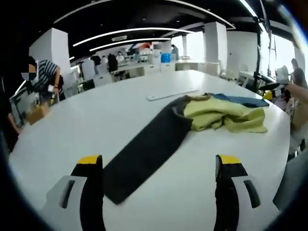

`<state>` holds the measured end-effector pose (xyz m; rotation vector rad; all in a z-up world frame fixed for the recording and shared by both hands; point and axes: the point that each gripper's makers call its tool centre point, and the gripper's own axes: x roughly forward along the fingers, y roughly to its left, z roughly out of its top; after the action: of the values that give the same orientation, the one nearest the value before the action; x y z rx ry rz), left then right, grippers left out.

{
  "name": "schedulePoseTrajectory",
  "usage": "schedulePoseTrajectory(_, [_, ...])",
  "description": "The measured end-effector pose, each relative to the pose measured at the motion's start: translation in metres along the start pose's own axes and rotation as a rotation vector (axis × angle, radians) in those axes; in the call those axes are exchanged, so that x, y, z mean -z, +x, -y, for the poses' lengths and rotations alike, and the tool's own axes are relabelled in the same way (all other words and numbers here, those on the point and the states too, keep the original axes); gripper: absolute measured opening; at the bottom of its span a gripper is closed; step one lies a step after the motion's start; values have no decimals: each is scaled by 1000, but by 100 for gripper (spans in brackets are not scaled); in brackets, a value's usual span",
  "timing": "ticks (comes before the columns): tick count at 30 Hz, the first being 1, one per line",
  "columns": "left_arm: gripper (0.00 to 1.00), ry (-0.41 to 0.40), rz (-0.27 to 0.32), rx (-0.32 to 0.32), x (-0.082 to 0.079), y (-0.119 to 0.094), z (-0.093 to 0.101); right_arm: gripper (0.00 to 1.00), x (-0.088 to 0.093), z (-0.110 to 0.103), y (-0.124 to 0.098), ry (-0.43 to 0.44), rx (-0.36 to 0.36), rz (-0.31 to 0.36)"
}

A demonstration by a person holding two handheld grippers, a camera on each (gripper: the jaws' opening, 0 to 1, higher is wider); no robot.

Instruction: Fold the garment on the visible template until the final outline fits inside the template.

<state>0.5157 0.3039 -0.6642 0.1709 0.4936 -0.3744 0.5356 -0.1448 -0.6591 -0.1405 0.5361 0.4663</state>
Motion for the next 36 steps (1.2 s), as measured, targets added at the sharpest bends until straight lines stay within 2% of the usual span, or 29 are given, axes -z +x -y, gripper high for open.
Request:
schedulePoseTrajectory(3, [98,4,9,23,-2,-3,10,84,-12,-25,6,-46,-75,17])
schedulePoseTrajectory(4, [99,9,11,30,-2,-3,14,84,-13,-27,7,-51,-80,17])
schedulePoseTrajectory(5, [99,14,10,38,-1,-4,17,84,-17,-40,11,-95,-120,19])
schedulePoseTrajectory(8, [99,37,0,61,0,-6,28,84,-21,-59,20,-147,-172,14])
schedulePoseTrajectory(22, [99,56,3,171,-1,-22,74,73,-32,-139,50,-222,-392,10])
schedulePoseTrajectory(29, [98,69,2,195,0,-25,86,67,-41,-176,60,-276,-480,25])
schedulePoseTrajectory(36, [96,71,4,212,1,-25,88,59,-45,-208,78,-306,-544,19])
